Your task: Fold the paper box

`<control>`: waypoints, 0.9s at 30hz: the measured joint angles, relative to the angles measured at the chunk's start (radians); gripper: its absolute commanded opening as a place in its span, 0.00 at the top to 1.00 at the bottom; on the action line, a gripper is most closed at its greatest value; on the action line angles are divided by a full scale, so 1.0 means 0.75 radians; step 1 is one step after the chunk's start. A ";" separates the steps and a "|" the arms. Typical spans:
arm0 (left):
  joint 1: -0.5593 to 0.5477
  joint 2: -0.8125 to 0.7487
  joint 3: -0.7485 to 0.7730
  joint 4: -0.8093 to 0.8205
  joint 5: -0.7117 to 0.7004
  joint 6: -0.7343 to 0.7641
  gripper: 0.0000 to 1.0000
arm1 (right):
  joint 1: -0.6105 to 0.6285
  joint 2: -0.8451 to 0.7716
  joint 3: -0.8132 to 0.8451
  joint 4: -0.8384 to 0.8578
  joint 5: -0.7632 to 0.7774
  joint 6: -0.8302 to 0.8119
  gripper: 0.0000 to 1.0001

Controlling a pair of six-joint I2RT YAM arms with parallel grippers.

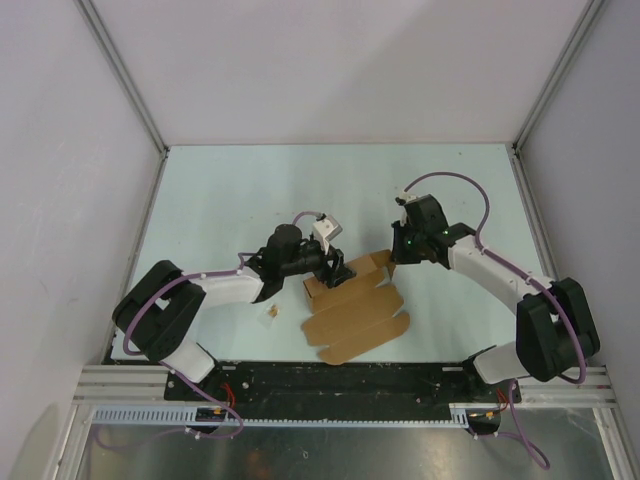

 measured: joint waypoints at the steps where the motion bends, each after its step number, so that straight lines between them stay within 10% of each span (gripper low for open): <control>1: 0.000 -0.001 0.000 0.000 0.000 0.000 0.27 | 0.001 0.004 0.002 0.000 0.001 0.003 0.94; 27: -0.020 -0.002 -0.006 0.001 0.002 -0.001 0.28 | 0.118 0.057 0.084 -0.072 0.106 0.091 0.99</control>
